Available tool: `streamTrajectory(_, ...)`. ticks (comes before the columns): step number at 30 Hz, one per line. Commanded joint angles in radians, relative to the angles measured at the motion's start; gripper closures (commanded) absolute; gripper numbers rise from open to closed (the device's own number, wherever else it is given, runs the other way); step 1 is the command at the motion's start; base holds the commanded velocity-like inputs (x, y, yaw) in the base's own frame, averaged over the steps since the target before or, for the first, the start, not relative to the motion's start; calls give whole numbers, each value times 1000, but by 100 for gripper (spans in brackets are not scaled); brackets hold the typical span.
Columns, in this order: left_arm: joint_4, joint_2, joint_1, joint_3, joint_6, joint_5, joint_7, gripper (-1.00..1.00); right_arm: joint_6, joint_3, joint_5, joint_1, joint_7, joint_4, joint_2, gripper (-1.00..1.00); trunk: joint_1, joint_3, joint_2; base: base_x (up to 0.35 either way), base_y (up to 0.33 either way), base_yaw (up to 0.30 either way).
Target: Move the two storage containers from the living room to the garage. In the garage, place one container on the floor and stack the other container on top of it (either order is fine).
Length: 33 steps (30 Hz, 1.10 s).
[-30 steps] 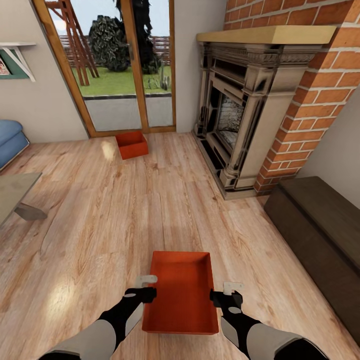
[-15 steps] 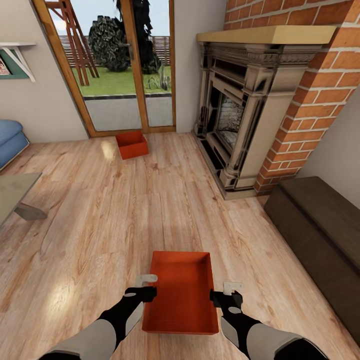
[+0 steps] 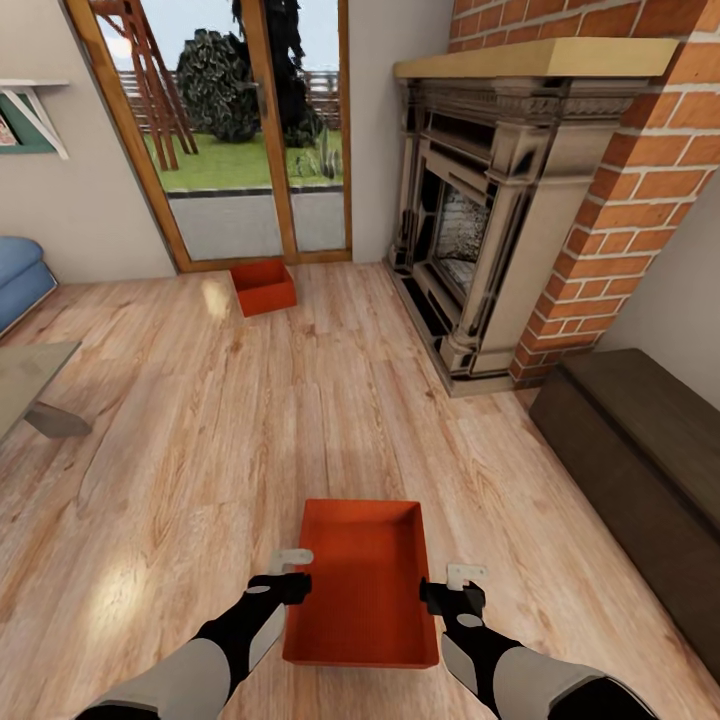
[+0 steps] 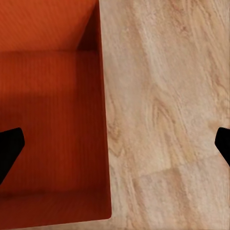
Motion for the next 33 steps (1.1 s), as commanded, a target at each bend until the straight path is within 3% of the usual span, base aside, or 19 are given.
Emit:
streamTrajectory(1, -2, 1, 0, -6, 6, 6, 5, -100, -3, 9, -9, -1, -3, 1, 0, -100, 4, -4, -8, 0, 0, 0)
streamTrajectory(33, 17, 7, 0, -9, 8, 10, 4, -100, -6, 10, -5, 7, -1, 3, -3, -100, 127, -104, -232, 0, 0, 0)
